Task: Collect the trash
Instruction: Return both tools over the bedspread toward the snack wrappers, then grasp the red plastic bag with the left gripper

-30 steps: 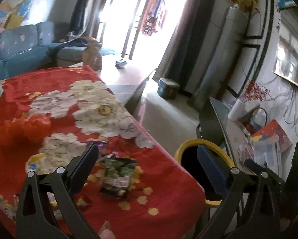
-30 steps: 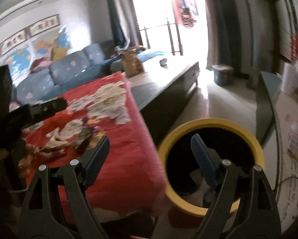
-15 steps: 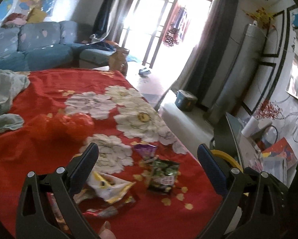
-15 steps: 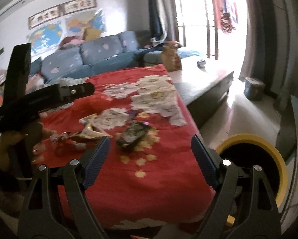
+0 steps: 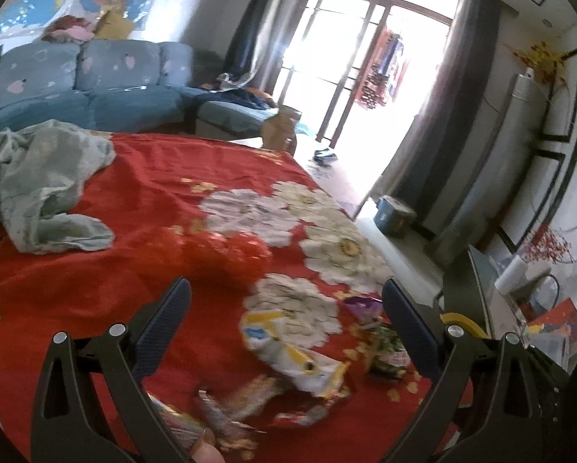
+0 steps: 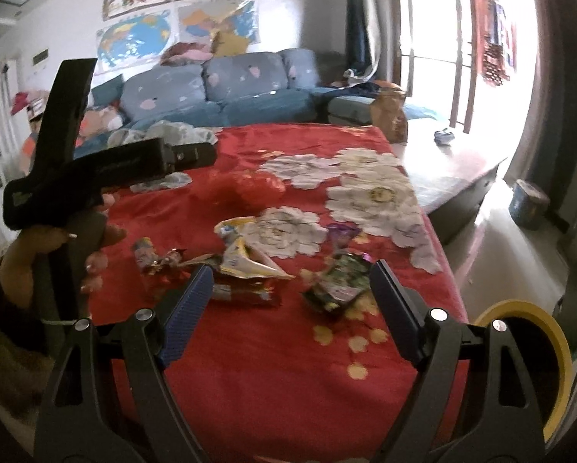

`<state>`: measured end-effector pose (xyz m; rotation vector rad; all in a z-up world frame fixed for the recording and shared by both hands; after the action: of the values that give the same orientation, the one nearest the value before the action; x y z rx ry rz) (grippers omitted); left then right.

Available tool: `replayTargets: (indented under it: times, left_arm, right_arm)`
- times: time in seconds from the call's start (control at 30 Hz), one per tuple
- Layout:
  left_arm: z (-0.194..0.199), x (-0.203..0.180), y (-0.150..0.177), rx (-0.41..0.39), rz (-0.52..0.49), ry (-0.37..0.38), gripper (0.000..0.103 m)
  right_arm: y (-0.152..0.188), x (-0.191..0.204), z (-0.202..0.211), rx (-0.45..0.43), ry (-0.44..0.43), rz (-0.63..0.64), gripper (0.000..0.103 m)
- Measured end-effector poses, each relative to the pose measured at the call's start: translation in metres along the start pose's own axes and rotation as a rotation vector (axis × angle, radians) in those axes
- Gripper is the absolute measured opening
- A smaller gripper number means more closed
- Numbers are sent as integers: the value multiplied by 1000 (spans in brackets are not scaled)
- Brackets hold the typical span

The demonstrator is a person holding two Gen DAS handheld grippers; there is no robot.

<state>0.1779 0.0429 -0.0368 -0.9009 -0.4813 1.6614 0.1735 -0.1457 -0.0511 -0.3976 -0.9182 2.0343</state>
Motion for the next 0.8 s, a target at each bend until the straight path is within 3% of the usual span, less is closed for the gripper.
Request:
replayTargets:
  times: [0.17,0.33,0.67,0.8]
  left_arm:
    - [2,25,-3,-5,35,-38,96]
    - [-1,48,-6,0,56,-70,96]
    - [-33,93,-14,98,88,-126,96]
    - [-51,103,-19,150,97,-126,96]
  right_arm:
    - [-7,18,-19,30,-18,51,75]
    - [-10,35,-43,76,-37,99,66]
    - [-10,47,-92,170,-16,183,51]
    - [-10,46,-105,194,-8,189,37]
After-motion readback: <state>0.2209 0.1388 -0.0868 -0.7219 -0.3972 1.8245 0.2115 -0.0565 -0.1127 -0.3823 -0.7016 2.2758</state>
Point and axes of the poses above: each gripper's, at about its wrist camera, not at the fingertips, and z roughly against the way its jaws point, x to its left, y to its underside, the point moved 2 cm from there along -z, roughly the way its jaws point, and after that the axes turned 9 degrees about x, right-handed, at the moved point
